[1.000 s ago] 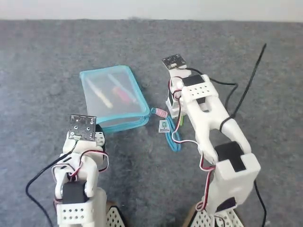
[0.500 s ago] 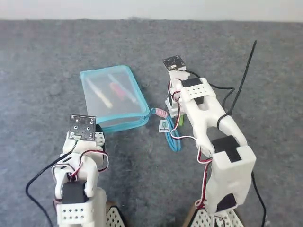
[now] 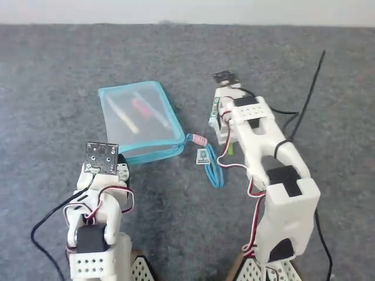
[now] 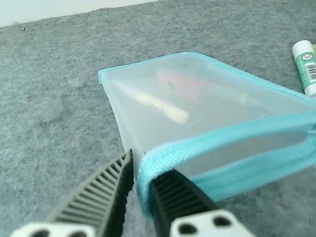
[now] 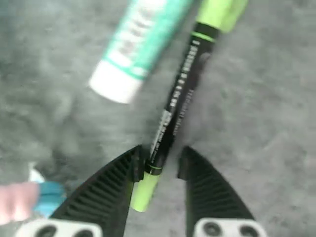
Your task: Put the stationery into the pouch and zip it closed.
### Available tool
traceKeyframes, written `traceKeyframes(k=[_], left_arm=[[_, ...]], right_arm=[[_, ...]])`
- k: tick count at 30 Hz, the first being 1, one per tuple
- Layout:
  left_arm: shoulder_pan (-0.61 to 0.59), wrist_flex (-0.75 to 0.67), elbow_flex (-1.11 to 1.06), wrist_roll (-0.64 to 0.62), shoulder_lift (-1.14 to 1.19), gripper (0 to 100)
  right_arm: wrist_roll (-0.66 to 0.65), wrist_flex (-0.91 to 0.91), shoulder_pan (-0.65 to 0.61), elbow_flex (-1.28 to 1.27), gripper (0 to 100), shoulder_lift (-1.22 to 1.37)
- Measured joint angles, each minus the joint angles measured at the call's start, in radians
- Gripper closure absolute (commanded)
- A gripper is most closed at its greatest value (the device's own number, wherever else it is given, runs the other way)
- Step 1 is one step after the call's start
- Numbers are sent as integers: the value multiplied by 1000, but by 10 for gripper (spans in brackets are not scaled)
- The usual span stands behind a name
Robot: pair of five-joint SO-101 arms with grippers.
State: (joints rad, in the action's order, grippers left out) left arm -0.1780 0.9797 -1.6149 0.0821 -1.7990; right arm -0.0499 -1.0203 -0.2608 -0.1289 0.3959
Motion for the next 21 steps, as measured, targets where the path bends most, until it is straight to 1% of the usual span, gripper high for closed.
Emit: traceKeyframes(k=[3, 7, 12, 17, 19, 21], left_arm=[[0, 0, 0, 0, 0, 988], [0, 0, 0, 0, 0, 988], [0, -15, -18, 0, 0, 988], [-2, -55, -37, 0, 0, 988], [-2, -55, -37, 0, 0, 988], [-2, -55, -37, 0, 0, 988]], right_arm=[[38, -32, 40, 0, 993, 0], [41, -89, 49, 0, 991, -12], [41, -152, 49, -38, 991, -140], [41, -176, 40, -184, 991, -390], [25, -203, -2, -242, 991, -528], [-12, -221, -71, -302, 991, -683]])
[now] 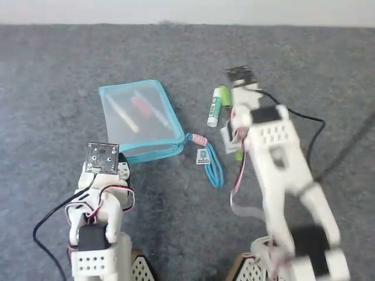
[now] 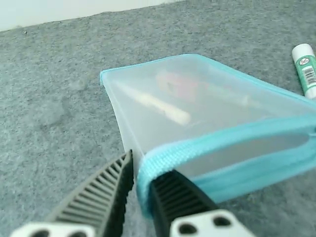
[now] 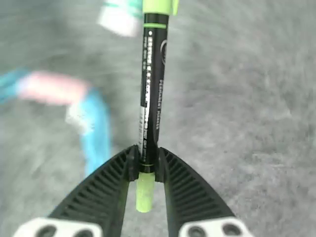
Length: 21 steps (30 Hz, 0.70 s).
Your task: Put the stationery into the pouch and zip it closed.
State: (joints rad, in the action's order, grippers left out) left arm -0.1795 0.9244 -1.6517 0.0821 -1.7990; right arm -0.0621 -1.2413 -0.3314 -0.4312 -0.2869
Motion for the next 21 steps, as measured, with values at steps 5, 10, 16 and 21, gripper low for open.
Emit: traceKeyframes(k=[5, 10, 16, 21], left_arm=[[0, 0, -2, 0, 0, 988], [0, 0, -8, 0, 0, 988], [0, 0, -8, 0, 0, 988], [0, 0, -8, 0, 0, 988]], right_arm=[[-149, -87, -195, -89, 991, -351], [-207, -195, -391, -94, 991, -489], [-307, -279, -480, -94, 991, -491], [-310, -301, -474, -115, 991, -489]])
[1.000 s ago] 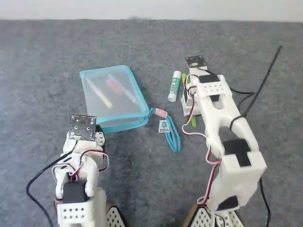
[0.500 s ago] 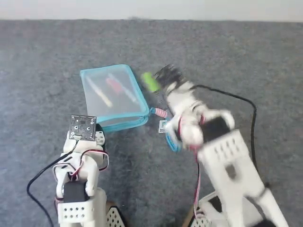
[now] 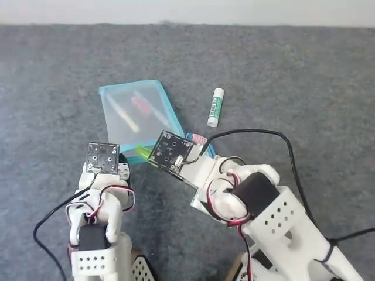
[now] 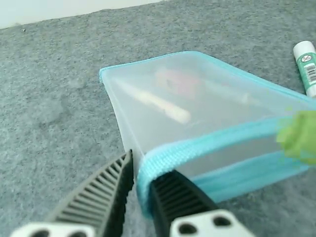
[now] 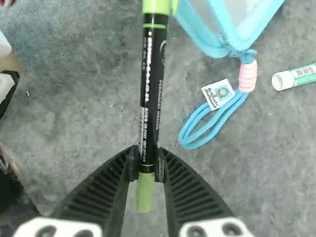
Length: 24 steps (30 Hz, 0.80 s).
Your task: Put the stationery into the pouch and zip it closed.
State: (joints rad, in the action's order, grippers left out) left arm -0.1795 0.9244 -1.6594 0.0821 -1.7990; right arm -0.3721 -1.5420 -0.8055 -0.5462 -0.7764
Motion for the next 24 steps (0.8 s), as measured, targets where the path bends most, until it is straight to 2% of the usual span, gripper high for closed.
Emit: traceKeyframes(k=[16, 24], left_arm=[[0, 0, 0, 0, 0, 988], [0, 0, 0, 0, 0, 988]], right_arm=[[2, 87, 18, -11, 991, 256], [35, 146, 18, -3, 991, 293]])
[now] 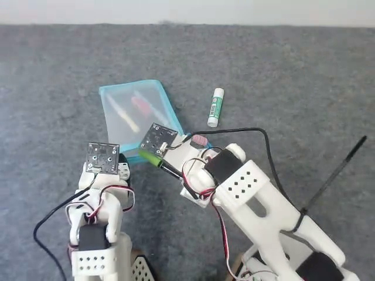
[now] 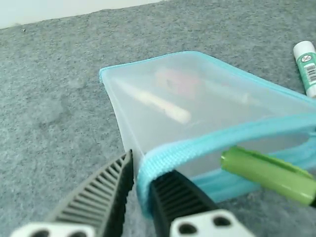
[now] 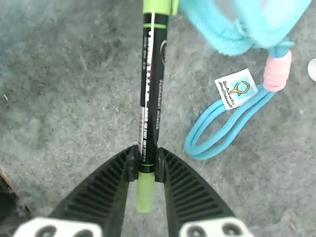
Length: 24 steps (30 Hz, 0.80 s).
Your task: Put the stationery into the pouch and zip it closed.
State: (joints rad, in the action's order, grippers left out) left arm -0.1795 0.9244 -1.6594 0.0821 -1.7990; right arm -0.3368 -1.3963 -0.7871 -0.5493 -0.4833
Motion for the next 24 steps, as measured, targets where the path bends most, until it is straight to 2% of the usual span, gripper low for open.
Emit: traceKeyframes(k=[8, 24], left_arm=[[0, 0, 0, 0, 0, 988], [0, 0, 0, 0, 0, 988]], right_arm=[[71, 2, 0, 146, 991, 60], [118, -29, 0, 684, 989, 601]])
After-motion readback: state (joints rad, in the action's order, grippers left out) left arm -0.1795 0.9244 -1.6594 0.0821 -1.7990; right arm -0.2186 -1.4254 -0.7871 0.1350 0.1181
